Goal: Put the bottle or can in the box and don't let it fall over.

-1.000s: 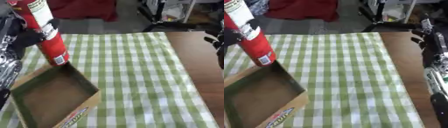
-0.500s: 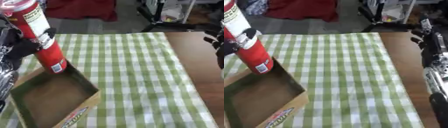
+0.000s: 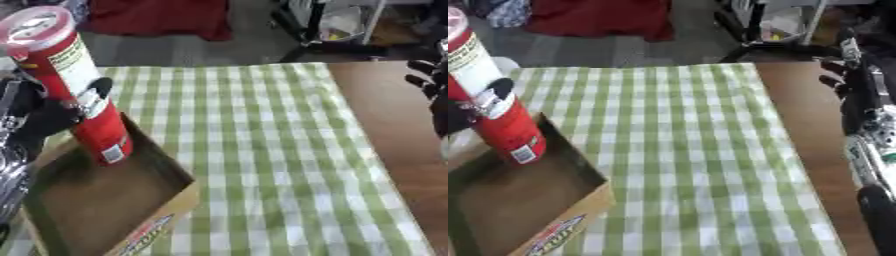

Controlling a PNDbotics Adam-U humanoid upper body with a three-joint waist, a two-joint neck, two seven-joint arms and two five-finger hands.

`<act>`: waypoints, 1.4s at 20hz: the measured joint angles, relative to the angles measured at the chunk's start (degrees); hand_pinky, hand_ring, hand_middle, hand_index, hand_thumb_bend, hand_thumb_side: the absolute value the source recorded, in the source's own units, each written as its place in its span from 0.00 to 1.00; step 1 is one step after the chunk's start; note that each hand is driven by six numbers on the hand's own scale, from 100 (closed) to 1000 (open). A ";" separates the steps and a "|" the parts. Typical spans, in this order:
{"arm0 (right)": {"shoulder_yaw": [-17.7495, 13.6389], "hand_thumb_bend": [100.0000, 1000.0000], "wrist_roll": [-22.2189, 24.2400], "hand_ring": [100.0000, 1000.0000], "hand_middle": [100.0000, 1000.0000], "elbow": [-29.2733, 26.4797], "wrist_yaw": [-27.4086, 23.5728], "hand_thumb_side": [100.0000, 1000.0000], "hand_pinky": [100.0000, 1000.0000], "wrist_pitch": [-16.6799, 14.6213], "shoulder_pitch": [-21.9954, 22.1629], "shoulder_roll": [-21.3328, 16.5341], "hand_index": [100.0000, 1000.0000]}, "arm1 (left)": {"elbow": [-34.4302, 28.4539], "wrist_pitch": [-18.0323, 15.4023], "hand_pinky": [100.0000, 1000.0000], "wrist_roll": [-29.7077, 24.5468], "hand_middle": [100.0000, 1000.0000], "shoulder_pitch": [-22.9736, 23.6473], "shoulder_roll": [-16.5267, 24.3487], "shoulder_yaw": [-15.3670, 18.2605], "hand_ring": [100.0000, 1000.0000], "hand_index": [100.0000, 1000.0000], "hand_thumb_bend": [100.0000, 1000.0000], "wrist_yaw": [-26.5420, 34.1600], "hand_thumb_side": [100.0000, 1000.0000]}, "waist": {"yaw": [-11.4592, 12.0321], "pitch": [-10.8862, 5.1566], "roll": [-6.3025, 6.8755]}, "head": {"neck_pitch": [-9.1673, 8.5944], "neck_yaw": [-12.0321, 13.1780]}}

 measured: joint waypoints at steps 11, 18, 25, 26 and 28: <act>-0.05 0.16 -0.10 0.84 0.82 0.20 0.00 0.72 0.84 -0.08 0.03 0.00 0.85 | 2.58 -4.40 1.00 -3.74 0.61 3.44 -0.52 -0.03 0.60 0.66 0.65 -4.18 0.00 | -0.11 0.18 -0.01 | -0.10 0.01; -0.31 0.16 -0.11 0.84 0.82 0.25 0.00 0.72 0.84 -0.10 0.03 0.00 0.85 | 6.07 -8.73 1.00 -7.13 0.79 5.49 -0.53 0.09 0.83 0.82 1.00 -7.39 0.11 | -0.11 0.27 0.00 | -0.12 0.02; -0.32 0.17 -0.13 0.84 0.82 0.25 0.00 0.72 0.84 -0.12 0.03 0.00 0.85 | 7.06 -10.39 1.00 -5.66 0.79 7.18 -0.38 1.54 0.83 0.82 1.00 -10.50 0.11 | -0.02 0.27 0.00 | -0.13 -0.02; -0.32 0.17 -0.14 0.84 0.82 0.25 0.00 0.72 0.84 -0.13 0.03 0.00 0.85 | 7.02 -10.57 1.00 -5.28 0.79 7.57 -0.26 1.90 0.83 0.81 1.00 -10.57 0.11 | 0.01 0.27 0.00 | -0.13 -0.06; -0.34 0.17 -0.20 0.84 0.82 0.25 0.00 0.72 0.84 -0.19 0.04 0.00 0.85 | 6.62 -10.90 1.00 -4.24 0.79 8.62 0.25 2.95 0.82 0.82 0.99 -10.57 0.12 | 0.10 0.27 0.00 | -0.13 -0.22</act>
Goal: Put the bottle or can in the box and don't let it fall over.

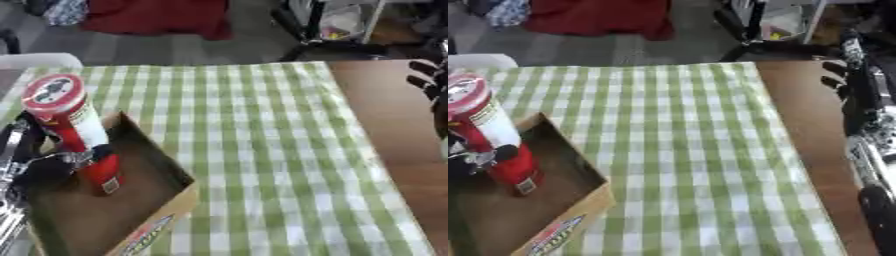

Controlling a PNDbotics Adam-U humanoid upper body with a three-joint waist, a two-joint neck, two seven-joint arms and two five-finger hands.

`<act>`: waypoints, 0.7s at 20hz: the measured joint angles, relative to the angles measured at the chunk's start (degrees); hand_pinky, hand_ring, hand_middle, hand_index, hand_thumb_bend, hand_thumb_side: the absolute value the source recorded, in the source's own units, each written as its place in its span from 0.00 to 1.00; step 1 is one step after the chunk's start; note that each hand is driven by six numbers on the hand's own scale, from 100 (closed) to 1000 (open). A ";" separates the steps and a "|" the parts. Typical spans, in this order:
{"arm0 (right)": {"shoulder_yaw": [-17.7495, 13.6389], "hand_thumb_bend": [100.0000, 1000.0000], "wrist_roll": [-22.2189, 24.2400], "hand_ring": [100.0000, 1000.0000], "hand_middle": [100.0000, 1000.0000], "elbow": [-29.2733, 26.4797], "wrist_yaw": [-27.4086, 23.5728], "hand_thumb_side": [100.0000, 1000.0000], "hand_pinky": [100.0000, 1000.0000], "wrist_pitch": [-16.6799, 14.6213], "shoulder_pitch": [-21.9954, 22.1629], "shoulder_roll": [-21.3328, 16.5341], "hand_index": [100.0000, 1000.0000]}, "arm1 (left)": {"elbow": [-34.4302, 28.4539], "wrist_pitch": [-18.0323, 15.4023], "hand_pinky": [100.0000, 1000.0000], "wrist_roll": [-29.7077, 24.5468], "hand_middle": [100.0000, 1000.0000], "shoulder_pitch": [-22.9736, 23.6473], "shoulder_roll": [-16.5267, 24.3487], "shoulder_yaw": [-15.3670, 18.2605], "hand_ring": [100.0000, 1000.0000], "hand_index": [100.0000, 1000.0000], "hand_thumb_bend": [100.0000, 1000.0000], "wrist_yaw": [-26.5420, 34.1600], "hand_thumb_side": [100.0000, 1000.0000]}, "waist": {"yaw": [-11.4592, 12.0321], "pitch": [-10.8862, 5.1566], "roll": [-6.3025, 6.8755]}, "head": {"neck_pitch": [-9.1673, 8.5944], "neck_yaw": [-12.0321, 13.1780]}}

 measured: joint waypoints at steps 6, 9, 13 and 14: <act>-0.08 0.17 -0.08 0.84 0.82 0.00 0.00 0.72 0.84 -0.08 0.03 -0.04 0.85 | -1.62 -0.66 1.00 3.96 0.79 3.49 1.37 4.19 0.82 0.81 0.96 0.86 0.13 | 0.43 -0.17 0.01 | -0.03 -0.44; -0.35 0.17 -0.20 0.84 0.82 0.00 0.00 0.72 0.84 -0.19 0.03 -0.15 0.85 | -1.94 -0.98 1.00 6.55 0.79 4.83 1.37 6.71 0.82 0.81 0.94 1.72 0.15 | 0.62 -0.23 -0.05 | -0.13 -0.58; -0.40 0.17 -0.31 0.84 0.82 0.00 0.00 0.72 0.84 -0.29 0.04 -0.49 0.85 | -1.63 -1.13 1.00 10.55 0.81 5.85 1.37 10.94 0.83 0.81 0.92 3.39 0.14 | 0.71 -0.29 -0.07 | -0.22 -0.70; -0.45 0.16 -0.33 0.84 0.82 0.00 0.00 0.72 0.84 -0.30 0.04 -0.50 0.85 | -1.19 -1.16 1.00 11.67 0.81 5.83 1.36 12.17 0.83 0.81 0.92 3.85 0.14 | 0.75 -0.30 -0.07 | -0.22 -0.76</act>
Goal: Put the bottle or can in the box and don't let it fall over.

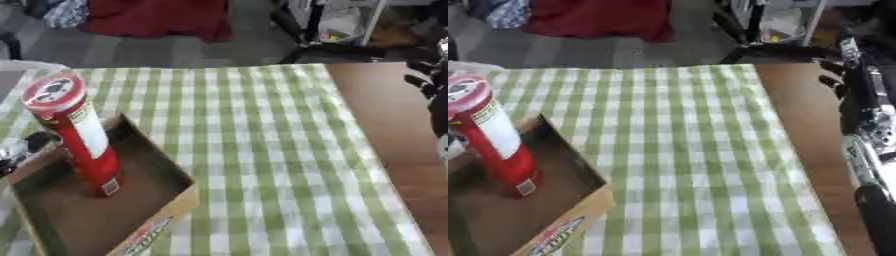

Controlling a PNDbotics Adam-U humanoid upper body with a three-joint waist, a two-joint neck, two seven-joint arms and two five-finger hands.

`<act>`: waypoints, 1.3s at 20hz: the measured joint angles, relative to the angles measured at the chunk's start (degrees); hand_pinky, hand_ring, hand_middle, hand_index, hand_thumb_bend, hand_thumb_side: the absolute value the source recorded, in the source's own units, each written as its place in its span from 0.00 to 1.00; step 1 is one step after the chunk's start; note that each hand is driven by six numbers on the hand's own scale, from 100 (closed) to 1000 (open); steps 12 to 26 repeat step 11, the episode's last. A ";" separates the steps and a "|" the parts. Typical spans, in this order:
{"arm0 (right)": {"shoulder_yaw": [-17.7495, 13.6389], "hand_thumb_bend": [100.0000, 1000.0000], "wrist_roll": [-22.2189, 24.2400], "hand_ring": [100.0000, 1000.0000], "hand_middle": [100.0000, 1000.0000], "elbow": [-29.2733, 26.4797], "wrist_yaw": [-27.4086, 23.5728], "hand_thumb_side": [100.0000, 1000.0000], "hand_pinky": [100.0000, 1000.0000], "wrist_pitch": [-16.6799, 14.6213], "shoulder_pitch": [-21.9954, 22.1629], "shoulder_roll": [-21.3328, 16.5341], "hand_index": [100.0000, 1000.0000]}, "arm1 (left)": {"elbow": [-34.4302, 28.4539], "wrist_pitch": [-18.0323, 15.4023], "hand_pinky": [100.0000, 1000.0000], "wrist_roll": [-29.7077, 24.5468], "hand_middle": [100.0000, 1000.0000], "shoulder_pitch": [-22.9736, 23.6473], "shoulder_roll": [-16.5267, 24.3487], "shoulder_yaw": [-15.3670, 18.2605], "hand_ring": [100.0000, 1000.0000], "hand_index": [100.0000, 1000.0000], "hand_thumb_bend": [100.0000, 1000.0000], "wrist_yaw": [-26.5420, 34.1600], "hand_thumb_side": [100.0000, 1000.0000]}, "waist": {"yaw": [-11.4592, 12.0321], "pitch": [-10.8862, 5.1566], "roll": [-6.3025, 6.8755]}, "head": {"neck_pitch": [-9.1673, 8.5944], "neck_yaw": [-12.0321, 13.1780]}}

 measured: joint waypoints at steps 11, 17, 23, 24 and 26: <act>-0.28 0.17 -0.28 0.84 0.82 0.00 0.00 0.71 0.84 -0.16 0.42 -0.32 0.85 | 14.18 0.53 1.00 5.78 0.85 -5.83 3.74 6.90 0.85 0.83 0.92 3.52 0.13 | 0.06 -0.33 -0.01 | 0.00 -0.19; -0.28 0.17 -0.28 0.84 0.82 0.00 0.00 0.71 0.84 -0.16 0.42 -0.32 0.85 | 14.18 0.53 1.00 5.78 0.85 -5.83 3.74 6.90 0.85 0.83 0.92 3.52 0.13 | 0.06 -0.33 -0.01 | 0.00 -0.19; -0.28 0.17 -0.28 0.84 0.82 0.00 0.00 0.71 0.84 -0.16 0.42 -0.32 0.85 | 14.18 0.53 1.00 5.78 0.85 -5.83 3.74 6.90 0.85 0.83 0.92 3.52 0.13 | 0.06 -0.33 -0.01 | 0.00 -0.19; -0.28 0.17 -0.28 0.84 0.82 0.00 0.00 0.71 0.84 -0.16 0.42 -0.32 0.85 | 14.18 0.53 1.00 5.78 0.85 -5.83 3.74 6.90 0.85 0.83 0.92 3.52 0.13 | 0.06 -0.33 -0.01 | 0.00 -0.19; -0.28 0.17 -0.28 0.84 0.82 0.00 0.00 0.71 0.84 -0.16 0.42 -0.32 0.85 | 14.18 0.53 1.00 5.78 0.85 -5.83 3.74 6.90 0.85 0.83 0.92 3.52 0.13 | 0.06 -0.33 -0.01 | 0.00 -0.19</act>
